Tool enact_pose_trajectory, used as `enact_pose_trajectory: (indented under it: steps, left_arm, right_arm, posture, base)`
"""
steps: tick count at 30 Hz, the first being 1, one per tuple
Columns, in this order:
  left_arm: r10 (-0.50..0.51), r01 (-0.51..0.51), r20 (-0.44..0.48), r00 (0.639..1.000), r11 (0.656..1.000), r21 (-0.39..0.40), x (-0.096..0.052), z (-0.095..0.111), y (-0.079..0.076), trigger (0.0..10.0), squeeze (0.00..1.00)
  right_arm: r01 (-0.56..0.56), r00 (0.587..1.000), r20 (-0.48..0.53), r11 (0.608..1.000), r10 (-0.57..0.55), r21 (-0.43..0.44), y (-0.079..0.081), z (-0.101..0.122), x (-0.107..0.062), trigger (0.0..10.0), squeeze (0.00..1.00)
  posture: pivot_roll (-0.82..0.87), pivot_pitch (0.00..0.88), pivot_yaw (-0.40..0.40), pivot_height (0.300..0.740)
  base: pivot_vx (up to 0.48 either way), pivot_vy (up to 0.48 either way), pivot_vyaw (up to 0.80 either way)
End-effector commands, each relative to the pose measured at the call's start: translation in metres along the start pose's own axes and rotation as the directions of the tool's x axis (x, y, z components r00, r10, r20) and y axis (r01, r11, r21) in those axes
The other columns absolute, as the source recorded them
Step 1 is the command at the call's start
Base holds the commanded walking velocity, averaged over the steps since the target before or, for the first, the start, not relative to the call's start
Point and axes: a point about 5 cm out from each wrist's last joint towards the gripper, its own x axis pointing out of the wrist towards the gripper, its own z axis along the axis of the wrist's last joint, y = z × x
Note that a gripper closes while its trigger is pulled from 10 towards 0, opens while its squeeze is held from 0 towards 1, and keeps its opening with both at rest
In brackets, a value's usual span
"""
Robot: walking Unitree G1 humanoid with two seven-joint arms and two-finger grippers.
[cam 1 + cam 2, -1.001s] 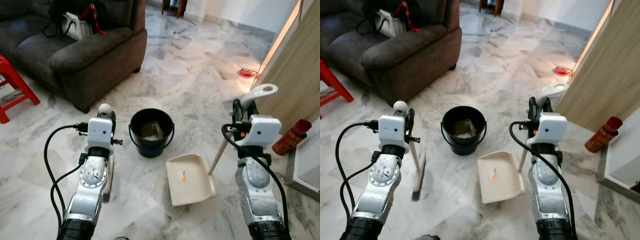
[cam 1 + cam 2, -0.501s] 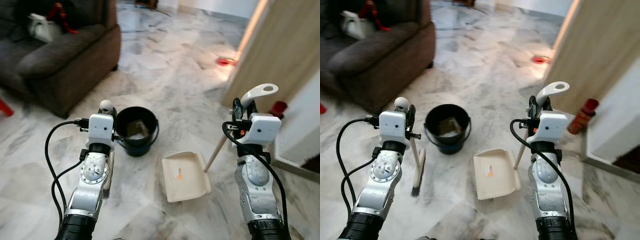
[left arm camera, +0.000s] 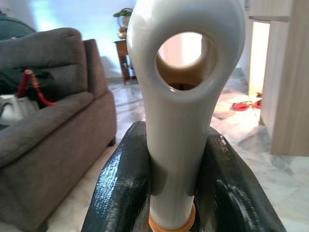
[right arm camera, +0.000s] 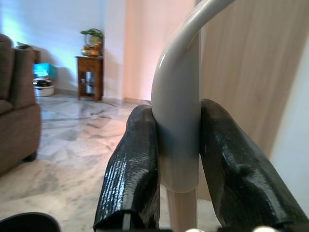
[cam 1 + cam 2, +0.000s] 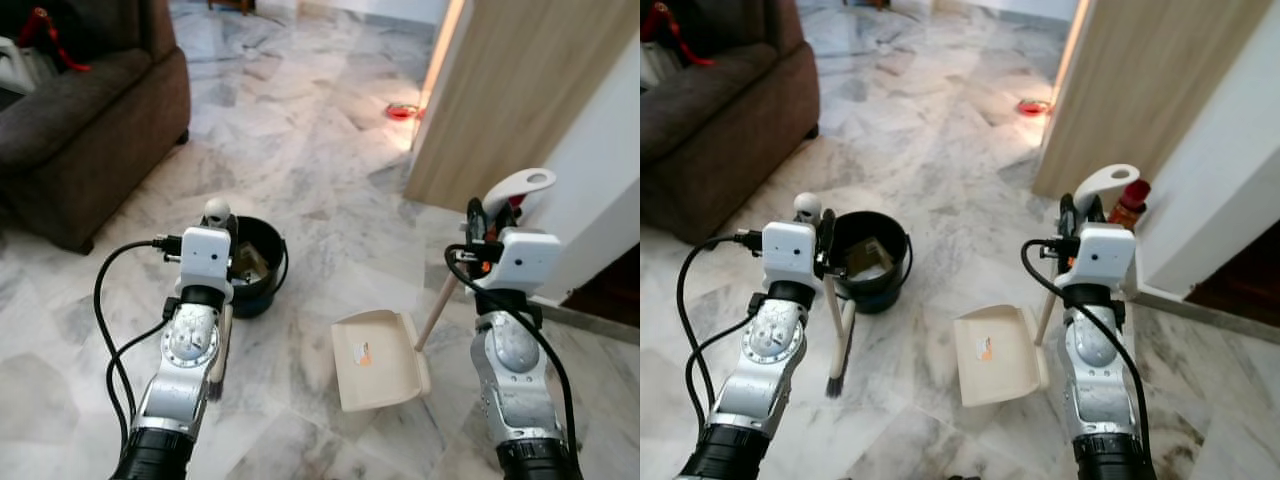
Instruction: Sweep floor
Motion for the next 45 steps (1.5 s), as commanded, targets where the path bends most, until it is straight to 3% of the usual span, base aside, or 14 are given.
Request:
enact_pose_trajectory:
  steps: [1, 29, 45]
  left_arm:
    - [-0.007, 0.007, 0.054, 0.999, 1.000, 0.002, 0.0015, 0.0091, -0.0018, 10.0, 0.00]
    - [0.001, -0.002, 0.046, 0.999, 1.000, 0.023, 0.0015, 0.0080, -0.0013, 10.0, 0.00]
    - [0.011, -0.013, 0.043, 0.999, 0.999, 0.030, 0.0015, 0.0075, 0.0007, 10.0, 0.00]
  right_arm:
    - [0.002, 0.998, 0.061, 1.000, -0.002, 0.001, -0.0010, 0.0103, 0.0034, 10.0, 0.00]
    - [0.002, 0.998, 0.061, 1.000, -0.002, 0.002, -0.0028, 0.0117, 0.0073, 10.0, 0.00]
    - [0.002, 0.999, 0.051, 1.000, -0.003, 0.014, -0.0017, 0.0102, 0.0077, 10.0, 0.00]
  posture:
    - [0.10, 0.071, -0.071, 0.740]
    - [0.09, 0.089, -0.078, 0.740]
    - [0.10, 0.092, -0.079, 0.740]
  base:
    - [0.000, 0.000, 0.00]
    - [0.000, 0.000, 0.00]
    - [0.000, -0.332, -0.30]
